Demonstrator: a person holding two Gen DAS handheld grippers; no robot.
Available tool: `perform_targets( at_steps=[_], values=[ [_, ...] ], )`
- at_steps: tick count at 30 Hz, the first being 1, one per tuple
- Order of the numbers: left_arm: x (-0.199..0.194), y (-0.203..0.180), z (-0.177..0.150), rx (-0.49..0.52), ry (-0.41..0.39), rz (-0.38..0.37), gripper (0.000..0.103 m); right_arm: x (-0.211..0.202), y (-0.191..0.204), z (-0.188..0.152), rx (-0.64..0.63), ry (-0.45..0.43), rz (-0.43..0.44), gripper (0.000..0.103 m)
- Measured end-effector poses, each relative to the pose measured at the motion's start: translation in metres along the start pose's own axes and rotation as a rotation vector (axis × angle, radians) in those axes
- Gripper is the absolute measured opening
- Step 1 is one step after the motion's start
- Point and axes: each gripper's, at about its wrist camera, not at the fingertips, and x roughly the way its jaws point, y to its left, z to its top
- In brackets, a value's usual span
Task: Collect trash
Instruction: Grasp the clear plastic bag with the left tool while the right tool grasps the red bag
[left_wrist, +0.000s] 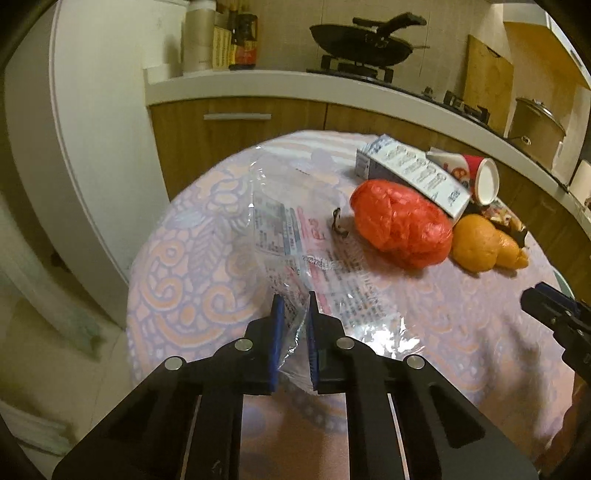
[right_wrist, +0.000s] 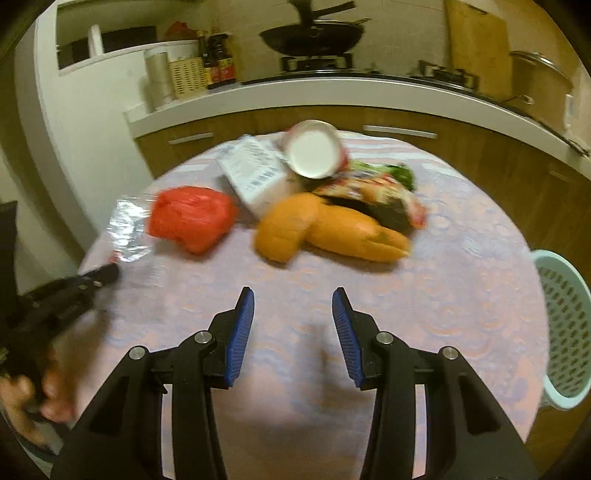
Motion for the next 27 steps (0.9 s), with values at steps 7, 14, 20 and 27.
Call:
perform_targets(
  at_steps=[7,14,20,27],
  values=[
    [-0.018,0.03,0.021,-0.08,-0.071,-0.022,0.009,0.013,0.054,0.037,-0.113,-0.019,0.054,0.041],
    [-0.005,0.05,0.037,-0.126,-0.085,-0.048,0.009,0.053,0.072,0.057,-0.091,0.026,0.09,0.041],
    [0.001,0.059,0.045,-0.146,-0.111,-0.078,0.009,0.077,0.088,0.065,-0.111,0.051,0.086,0.058],
    [0.01,0.064,0.047,-0.159,-0.101,-0.091,0.009,0.091,0.101,0.061,-0.179,0.046,0.015,0.066]
  ],
)
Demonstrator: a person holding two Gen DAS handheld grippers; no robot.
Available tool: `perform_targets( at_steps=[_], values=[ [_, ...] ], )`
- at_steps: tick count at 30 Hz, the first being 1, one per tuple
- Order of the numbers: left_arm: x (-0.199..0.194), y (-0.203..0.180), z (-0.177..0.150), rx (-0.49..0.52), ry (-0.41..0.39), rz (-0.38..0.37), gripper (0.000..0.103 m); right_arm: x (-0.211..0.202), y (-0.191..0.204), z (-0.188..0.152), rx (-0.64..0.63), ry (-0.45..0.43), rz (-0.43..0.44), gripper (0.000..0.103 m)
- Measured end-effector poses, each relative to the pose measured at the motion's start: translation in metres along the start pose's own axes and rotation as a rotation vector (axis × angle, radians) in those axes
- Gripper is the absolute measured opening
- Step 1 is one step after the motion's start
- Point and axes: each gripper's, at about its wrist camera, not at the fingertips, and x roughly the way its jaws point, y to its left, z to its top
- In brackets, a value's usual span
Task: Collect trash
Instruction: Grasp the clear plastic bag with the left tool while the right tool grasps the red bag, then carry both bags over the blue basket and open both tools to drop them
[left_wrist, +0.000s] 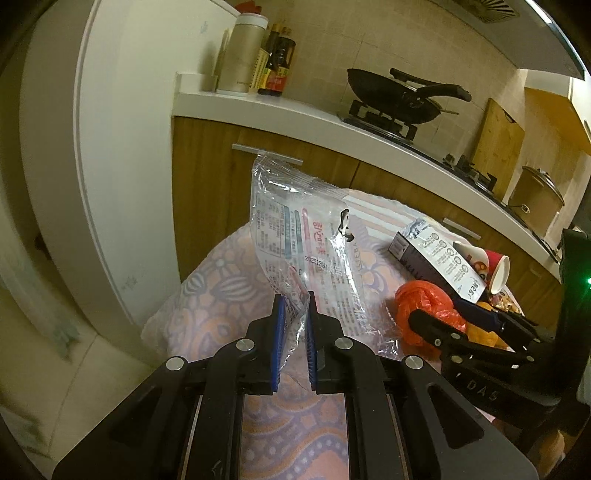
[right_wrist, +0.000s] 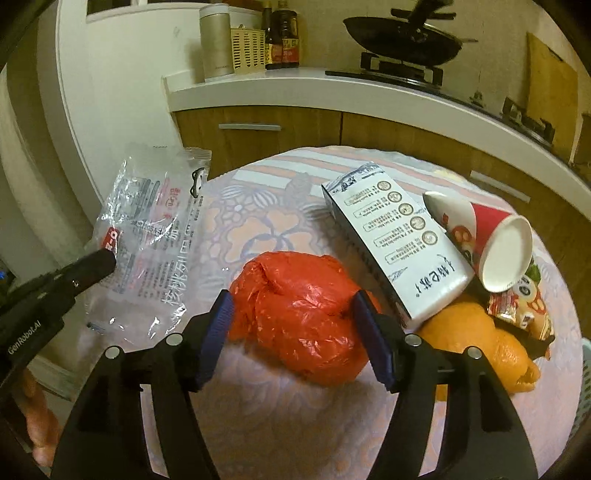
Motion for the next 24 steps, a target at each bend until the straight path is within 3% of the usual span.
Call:
perform_targets(
  at_steps=[7,8,10,13,24],
  values=[
    [0.003,0.003,-0.006,-0.014,0.002,0.007,0.009,0.006,0.006,-0.005,-0.053,-0.014,-0.066,0.066],
    [0.003,0.004,-0.007,-0.018,0.005,0.008,0.009,0.006,0.008,-0.006,-0.067,-0.017,-0.087,0.063],
    [0.002,0.005,-0.008,-0.023,0.007,0.009,0.009,0.005,0.01,-0.007,-0.085,-0.027,-0.121,0.047],
    [-0.003,0.002,-0.009,-0.023,0.004,0.006,0.009,0.0,0.003,-0.007,-0.071,-0.036,-0.109,0.035],
    [-0.032,-0.035,-0.004,0.031,-0.048,-0.052,0.009,-0.072,-0.034,-0.01,0.082,-0.137,-0.013,0.033]
  ],
)
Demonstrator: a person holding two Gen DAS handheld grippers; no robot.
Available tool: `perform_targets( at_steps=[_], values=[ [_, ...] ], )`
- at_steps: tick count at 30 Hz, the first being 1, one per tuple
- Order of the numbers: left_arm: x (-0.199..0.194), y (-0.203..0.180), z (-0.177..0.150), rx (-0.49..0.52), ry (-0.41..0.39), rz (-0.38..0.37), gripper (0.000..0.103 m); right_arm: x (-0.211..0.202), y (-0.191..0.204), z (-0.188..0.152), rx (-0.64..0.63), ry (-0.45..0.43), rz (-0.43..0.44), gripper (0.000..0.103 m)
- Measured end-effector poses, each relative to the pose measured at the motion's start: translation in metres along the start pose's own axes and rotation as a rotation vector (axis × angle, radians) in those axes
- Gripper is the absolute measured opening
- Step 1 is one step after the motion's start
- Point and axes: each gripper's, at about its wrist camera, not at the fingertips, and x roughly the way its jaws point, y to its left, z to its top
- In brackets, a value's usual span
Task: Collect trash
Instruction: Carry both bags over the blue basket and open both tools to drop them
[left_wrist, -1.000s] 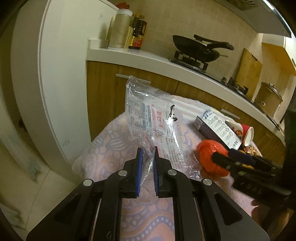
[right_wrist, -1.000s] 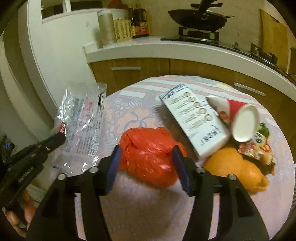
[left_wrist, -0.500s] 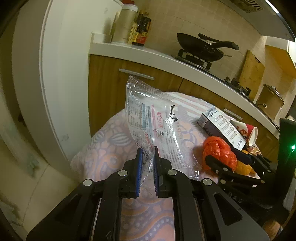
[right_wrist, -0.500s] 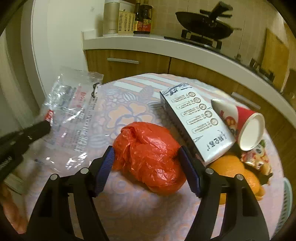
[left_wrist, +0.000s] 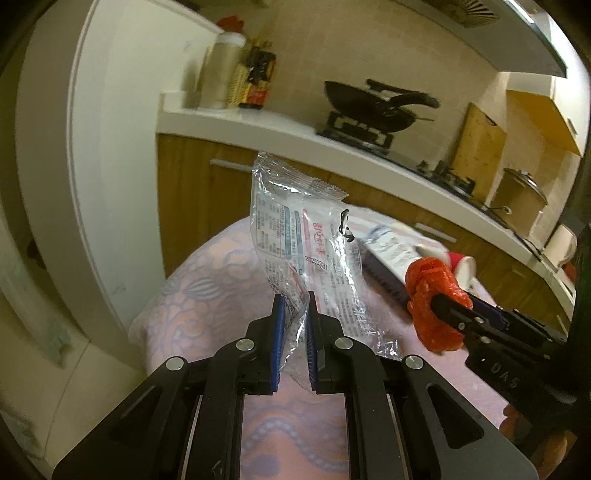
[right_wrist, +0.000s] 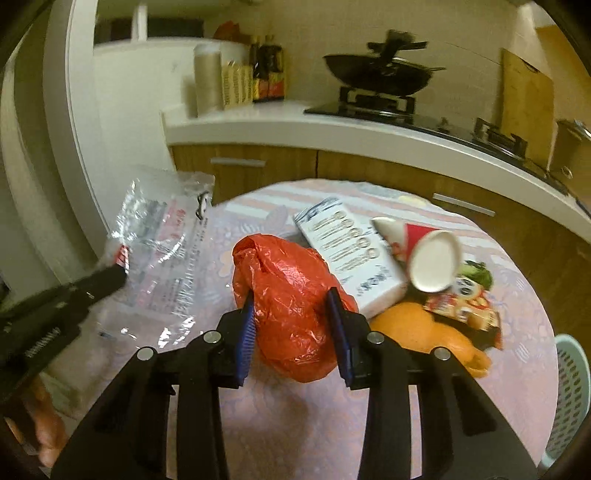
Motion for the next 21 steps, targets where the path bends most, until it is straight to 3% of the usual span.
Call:
perform_targets(
  at_steps=[8,14,21],
  values=[
    [-0.013,-0.057,-0.002,0.084,-0.016,-0.077,0.009,-0.041,-0.054,-0.004,0.137,-0.03,-0.008,0.033],
    [-0.013,-0.103,-0.008,0.167,-0.005,-0.106,0.009,-0.078,-0.102,-0.014,0.211,-0.068,-0.063,0.033],
    [-0.004,-0.161,-0.011,0.251,0.025,-0.213,0.009,-0.121,-0.166,-0.032,0.323,-0.117,-0.157,0.033]
  ],
)
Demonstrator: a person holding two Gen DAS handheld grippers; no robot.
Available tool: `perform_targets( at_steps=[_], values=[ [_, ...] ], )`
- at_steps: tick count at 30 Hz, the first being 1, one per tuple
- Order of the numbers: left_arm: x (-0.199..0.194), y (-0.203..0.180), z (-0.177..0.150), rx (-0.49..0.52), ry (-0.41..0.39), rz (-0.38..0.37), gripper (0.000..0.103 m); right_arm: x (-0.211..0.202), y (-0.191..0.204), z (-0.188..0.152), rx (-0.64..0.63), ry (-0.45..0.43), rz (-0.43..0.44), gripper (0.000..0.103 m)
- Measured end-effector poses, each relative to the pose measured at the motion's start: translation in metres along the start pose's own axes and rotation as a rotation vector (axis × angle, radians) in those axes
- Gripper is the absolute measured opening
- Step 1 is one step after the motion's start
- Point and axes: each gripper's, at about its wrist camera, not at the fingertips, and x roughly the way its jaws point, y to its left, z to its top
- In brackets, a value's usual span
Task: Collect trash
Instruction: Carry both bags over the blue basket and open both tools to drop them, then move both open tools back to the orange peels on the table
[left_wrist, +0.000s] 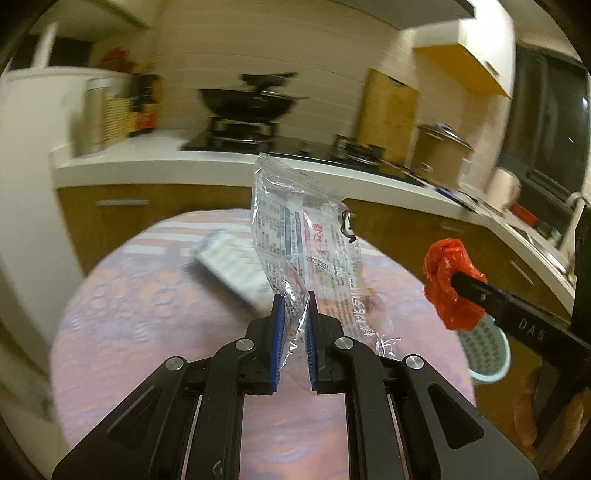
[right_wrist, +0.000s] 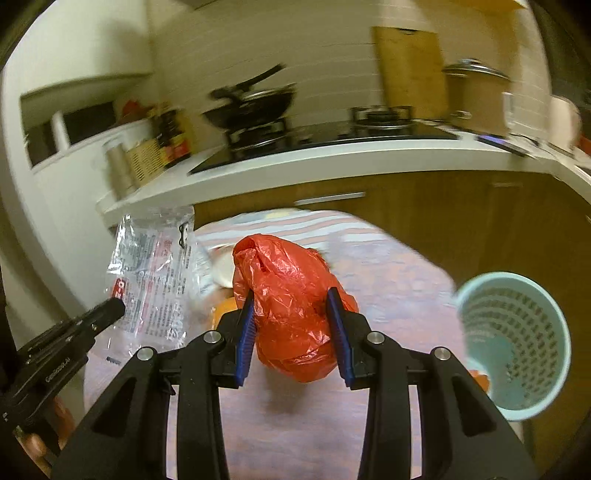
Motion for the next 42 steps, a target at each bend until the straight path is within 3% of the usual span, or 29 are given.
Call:
perform_targets(
  at_steps=[8,15,22,26,35,36,37,39,42],
  values=[
    [0.028,-0.084,0.015,0.11,0.013,-0.136,0.01,-0.045,-0.088,0.01,0.127,-0.088,-0.111,0.033],
    [0.072,-0.16,0.012,0.176,0.062,-0.233,0.01,-0.054,-0.165,-0.002,0.248,-0.082,-0.196,0.033],
    [0.132,-0.207,-0.011,0.219,0.183,-0.29,0.01,-0.037,-0.227,-0.03,0.317,0.003,-0.344,0.034],
    [0.159,-0.226,-0.024,0.248,0.241,-0.308,0.01,-0.017,-0.253,-0.043,0.365,0.073,-0.374,0.034],
    [0.184,-0.251,-0.037,0.292,0.289,-0.304,0.012,0.012,-0.278,-0.062,0.415,0.175,-0.388,0.04],
    [0.184,-0.252,-0.038,0.298,0.29,-0.309,0.019,0.013,-0.279,-0.063,0.421,0.18,-0.389,0.043],
    [0.184,-0.254,-0.039,0.305,0.29,-0.321,0.036,0.014,-0.281,-0.063,0.422,0.182,-0.393,0.046],
    [0.179,-0.253,-0.04,0.304,0.262,-0.316,0.051,0.012,-0.281,-0.064,0.417,0.181,-0.409,0.055],
    [0.176,-0.25,-0.039,0.302,0.259,-0.312,0.051,0.008,-0.28,-0.063,0.419,0.166,-0.405,0.058]
  ],
)
